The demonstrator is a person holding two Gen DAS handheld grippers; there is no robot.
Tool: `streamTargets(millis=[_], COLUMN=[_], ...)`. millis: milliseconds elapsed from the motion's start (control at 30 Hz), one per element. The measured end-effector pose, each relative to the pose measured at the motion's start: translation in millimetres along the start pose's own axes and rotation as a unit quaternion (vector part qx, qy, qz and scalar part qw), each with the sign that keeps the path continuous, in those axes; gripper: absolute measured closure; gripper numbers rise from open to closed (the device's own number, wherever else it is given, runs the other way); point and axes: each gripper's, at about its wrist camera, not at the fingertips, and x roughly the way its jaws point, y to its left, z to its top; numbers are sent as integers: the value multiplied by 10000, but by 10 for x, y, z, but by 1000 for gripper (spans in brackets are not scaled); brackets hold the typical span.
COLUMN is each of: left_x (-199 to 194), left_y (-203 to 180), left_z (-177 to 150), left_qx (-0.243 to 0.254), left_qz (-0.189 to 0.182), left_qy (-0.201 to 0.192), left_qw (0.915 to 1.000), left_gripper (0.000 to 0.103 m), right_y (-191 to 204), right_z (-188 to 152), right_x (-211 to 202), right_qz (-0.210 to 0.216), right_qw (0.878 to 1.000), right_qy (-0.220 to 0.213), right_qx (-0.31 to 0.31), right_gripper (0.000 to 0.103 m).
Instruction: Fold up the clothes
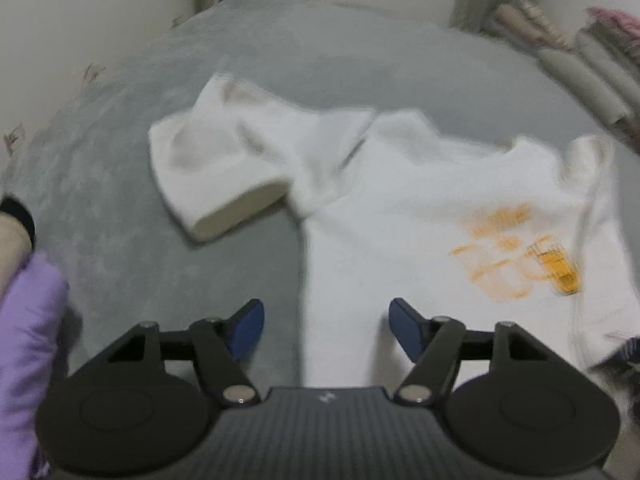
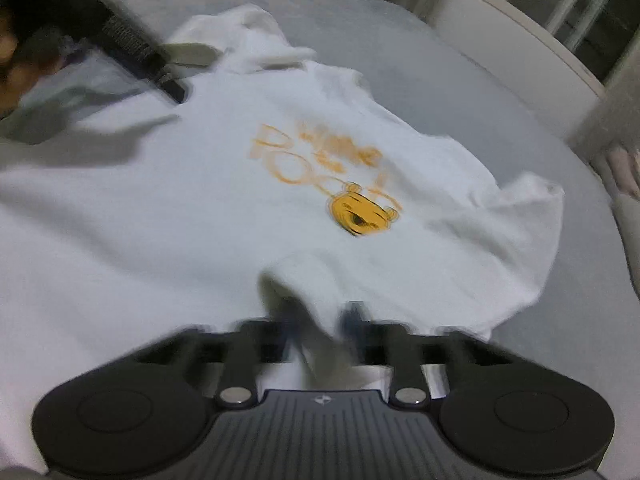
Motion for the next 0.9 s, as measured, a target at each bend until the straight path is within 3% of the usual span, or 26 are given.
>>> streamTargets(millis=[67, 167, 267, 367, 567, 667, 767, 833, 900], left_x=[-35, -52, 56, 76, 51, 42, 22, 23, 43], left_y=[51, 112, 216, 280, 317, 358, 378, 375, 365], left_z=[36, 85, 97, 98, 126, 141, 148, 156, 162], left_qx=[96, 179, 8, -136, -127, -189, -193, -155, -144], left_qz=[69, 341, 478, 442, 618, 659, 747, 810, 816], left_qy=[-184, -426, -310, -313, -462, -508, -597, -650, -654], left_qw=[9998, 9984, 9984, 9984, 9969, 9964, 9952, 9945, 9944], left_gripper=[40, 41, 40, 39, 42, 43, 43, 43, 43], right_y=[-235, -709, -1141, -1548, -2441, -2893, -3316, -3504, -3607], right_z=[-8, 38, 106, 188, 232, 239, 223, 206, 142], right_x=[-51, -185, -272, -253, -193, -93, 45, 106, 289], right_qz=[-111, -880, -1549, -2671, -4154, -4392, -4367, -4284, -3928], right_qw=[9991, 9912, 9781, 9536, 8989, 8851, 8787, 8776, 8872], right_qy=[-116, -293, -355, -157, 385, 735, 958, 958, 1083], right_qx=[382, 948, 1341, 1381, 1341, 1352, 1672, 1926, 2165], right_gripper=[100, 100, 100, 100, 100, 100, 100, 100, 100])
